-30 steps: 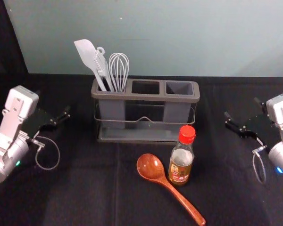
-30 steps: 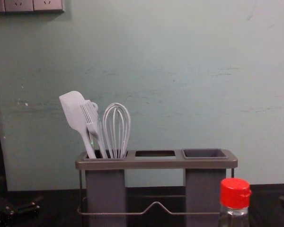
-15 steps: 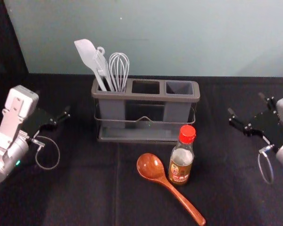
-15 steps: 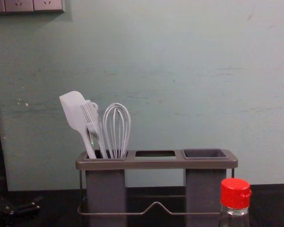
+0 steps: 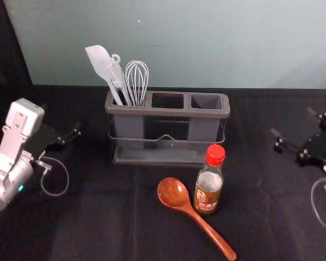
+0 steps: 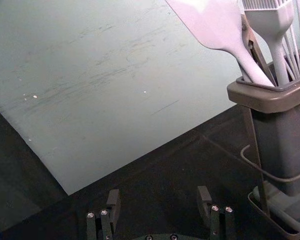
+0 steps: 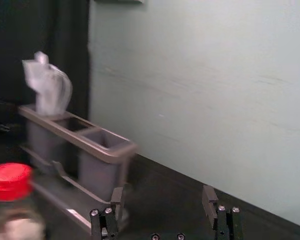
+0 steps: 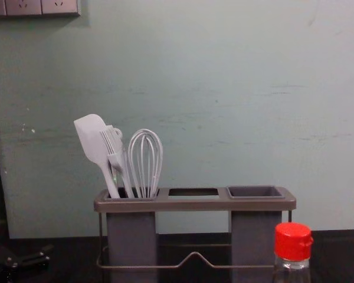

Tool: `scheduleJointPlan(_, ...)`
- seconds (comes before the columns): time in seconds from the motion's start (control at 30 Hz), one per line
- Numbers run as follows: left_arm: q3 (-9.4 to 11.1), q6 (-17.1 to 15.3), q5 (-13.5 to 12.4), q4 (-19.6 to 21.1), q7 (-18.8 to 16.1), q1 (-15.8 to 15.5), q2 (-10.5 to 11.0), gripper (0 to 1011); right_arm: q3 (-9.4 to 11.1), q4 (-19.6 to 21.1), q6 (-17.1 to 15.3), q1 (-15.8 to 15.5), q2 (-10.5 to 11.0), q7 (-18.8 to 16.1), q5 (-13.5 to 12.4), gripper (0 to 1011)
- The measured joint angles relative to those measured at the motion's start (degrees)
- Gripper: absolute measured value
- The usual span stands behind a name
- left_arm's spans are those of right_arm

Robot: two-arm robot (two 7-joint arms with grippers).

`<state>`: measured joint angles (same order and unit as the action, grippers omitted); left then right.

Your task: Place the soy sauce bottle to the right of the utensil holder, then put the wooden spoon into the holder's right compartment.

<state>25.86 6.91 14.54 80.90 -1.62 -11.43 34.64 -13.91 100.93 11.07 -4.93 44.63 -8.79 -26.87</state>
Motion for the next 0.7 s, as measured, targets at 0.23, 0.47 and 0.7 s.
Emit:
scheduleJointPlan(0.23,0.0,0.0,0.0,0.0,0.0,0.0,0.0,1005,2.44,4.39,-0.36,-4.52,2.95,-7.2,-6.85,1003)
scheduleJointPlan(0.47,0.0,0.0,0.0,0.0,0.0,0.0,0.0,1005,2.33,6.95,-1.73,-6.44,4.42,-14.49,-10.72,1003)
scheduleJointPlan(0.7,0.0,0.0,0.0,0.0,0.0,0.0,0.0,1005,0.44,7.52,-2.86,-6.08,3.78,-18.27,-10.8,1003)
